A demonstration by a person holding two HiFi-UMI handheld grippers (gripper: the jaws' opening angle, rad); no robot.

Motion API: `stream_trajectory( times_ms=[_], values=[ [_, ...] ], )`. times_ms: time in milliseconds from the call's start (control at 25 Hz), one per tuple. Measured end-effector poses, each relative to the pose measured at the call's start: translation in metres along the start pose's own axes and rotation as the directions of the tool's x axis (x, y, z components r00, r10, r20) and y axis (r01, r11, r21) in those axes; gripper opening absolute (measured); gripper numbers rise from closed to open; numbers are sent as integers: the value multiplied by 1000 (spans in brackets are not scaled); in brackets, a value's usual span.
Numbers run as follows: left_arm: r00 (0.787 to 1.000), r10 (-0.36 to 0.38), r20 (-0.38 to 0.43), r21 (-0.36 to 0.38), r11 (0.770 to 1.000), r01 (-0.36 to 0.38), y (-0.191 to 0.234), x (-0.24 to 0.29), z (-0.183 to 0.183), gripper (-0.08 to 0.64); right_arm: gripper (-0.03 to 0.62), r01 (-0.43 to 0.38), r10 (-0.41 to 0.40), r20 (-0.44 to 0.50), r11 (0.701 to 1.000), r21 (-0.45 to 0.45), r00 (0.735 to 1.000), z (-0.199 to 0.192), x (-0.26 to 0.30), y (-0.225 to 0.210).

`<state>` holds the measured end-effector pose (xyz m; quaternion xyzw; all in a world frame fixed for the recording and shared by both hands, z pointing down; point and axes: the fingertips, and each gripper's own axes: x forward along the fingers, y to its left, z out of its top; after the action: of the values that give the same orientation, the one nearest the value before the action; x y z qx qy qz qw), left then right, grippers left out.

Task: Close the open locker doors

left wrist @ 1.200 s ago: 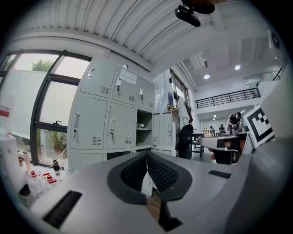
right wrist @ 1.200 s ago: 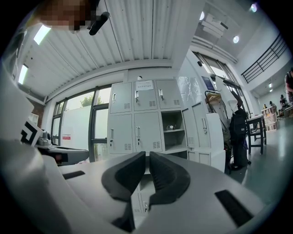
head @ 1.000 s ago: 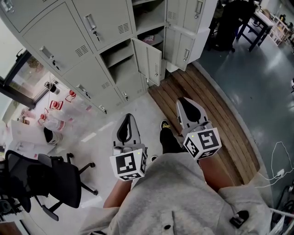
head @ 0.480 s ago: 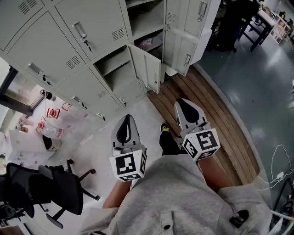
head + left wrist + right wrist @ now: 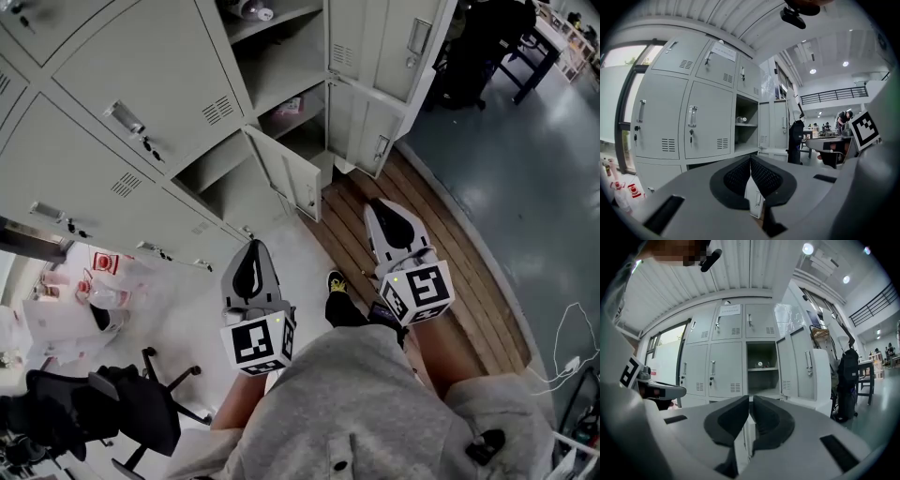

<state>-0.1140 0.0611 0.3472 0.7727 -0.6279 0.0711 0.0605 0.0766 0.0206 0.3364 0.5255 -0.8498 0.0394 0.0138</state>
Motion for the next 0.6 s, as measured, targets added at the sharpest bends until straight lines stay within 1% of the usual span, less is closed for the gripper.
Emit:
stream_trajectory(
  times_ms=[240, 480, 600],
  values=[
    [1000, 1, -15, 3, 1000, -1, -7, 52, 10, 12, 44, 40, -40, 3, 999, 10, 999, 8, 36, -59],
    [1000, -11, -17, 10, 1000, 11, -21, 95, 22, 12, 44, 53, -53, 10, 998, 34, 999, 18, 58, -102],
    [1000, -3, -17, 12, 1000, 3, -22, 113, 26, 12, 45, 59, -60, 15, 998, 25, 998, 21, 69, -121]
  ],
)
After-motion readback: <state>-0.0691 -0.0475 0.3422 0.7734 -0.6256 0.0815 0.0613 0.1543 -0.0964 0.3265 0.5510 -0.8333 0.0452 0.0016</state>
